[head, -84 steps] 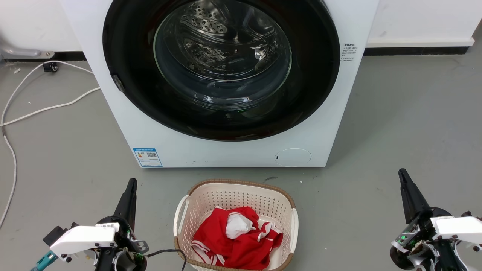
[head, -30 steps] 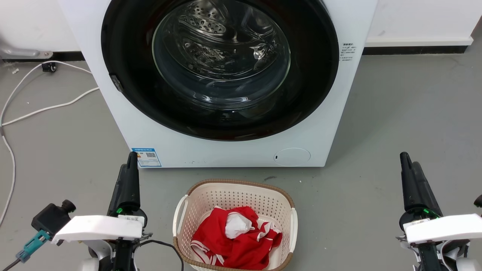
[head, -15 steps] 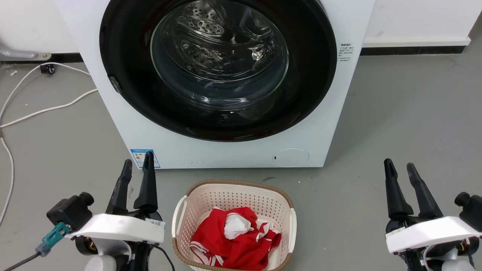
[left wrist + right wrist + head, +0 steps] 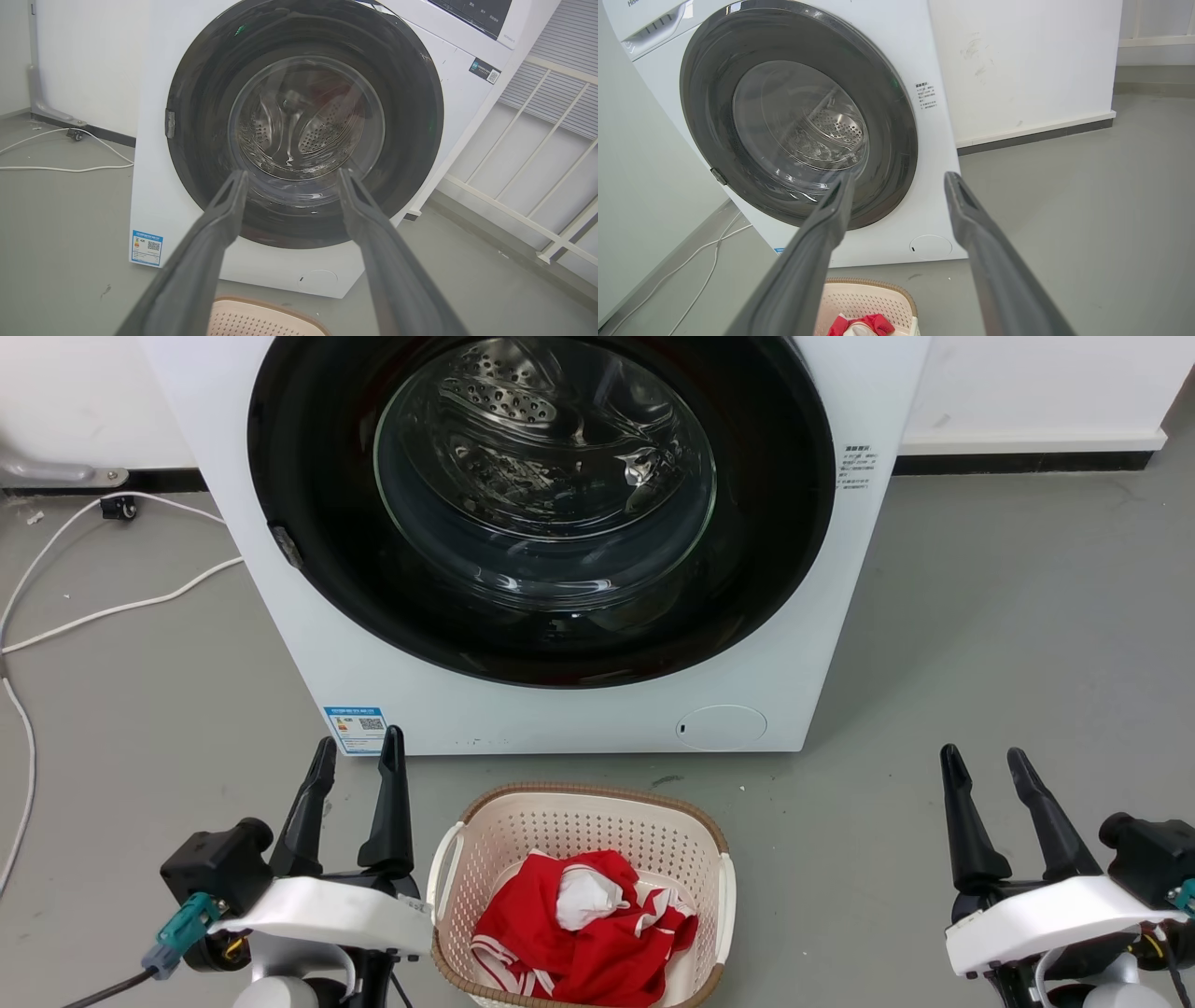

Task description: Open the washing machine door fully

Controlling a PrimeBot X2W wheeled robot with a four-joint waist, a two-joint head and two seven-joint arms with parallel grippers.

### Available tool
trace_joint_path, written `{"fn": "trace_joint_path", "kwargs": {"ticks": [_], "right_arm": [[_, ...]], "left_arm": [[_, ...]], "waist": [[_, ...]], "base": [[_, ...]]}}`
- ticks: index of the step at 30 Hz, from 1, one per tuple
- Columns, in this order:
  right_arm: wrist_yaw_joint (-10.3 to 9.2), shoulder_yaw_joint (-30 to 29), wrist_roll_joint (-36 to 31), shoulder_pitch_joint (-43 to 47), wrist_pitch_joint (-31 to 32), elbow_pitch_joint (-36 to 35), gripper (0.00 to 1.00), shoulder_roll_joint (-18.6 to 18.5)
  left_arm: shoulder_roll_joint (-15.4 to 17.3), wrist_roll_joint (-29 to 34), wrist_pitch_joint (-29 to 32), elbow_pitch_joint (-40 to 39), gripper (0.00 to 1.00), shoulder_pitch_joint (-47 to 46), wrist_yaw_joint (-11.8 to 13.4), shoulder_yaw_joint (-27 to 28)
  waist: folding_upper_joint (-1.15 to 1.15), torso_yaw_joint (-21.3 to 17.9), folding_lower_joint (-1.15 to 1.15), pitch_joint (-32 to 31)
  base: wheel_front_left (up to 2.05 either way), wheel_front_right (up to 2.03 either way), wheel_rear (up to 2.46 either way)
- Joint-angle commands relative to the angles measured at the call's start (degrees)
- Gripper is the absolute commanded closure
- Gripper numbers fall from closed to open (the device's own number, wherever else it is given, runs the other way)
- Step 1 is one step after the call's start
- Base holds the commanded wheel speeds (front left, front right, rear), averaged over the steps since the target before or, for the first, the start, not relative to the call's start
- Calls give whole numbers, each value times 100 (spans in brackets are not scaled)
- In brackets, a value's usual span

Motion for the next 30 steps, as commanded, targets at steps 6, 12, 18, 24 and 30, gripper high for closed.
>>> {"fn": "trace_joint_path", "kwargs": {"ticks": [6,12,18,24,30], "right_arm": [[0,-16,-402,20,-56,-53,0,17],[0,-4,-702,43,-74,-81,0,21],[0,19,-950,70,-97,-115,0,24],[-1,32,-1200,88,-121,-143,0,28],[-1,21,-1409,113,-135,-169,0,31]], "left_arm": [[68,433,-119,-102,0,73,157,-81],[94,750,-197,-121,0,119,249,-160],[97,1016,-275,-149,0,190,343,-202],[100,1361,-366,-186,0,234,434,-218],[110,1618,-434,-221,0,270,481,-202]], "waist": [[0,-3,0,1],[0,-3,0,-5],[0,-5,0,-15],[0,4,0,-15],[0,12,0,-10]], "base": [[0,0,0],[0,0,0],[0,0,0],[0,0,0],[0,0,0]]}}
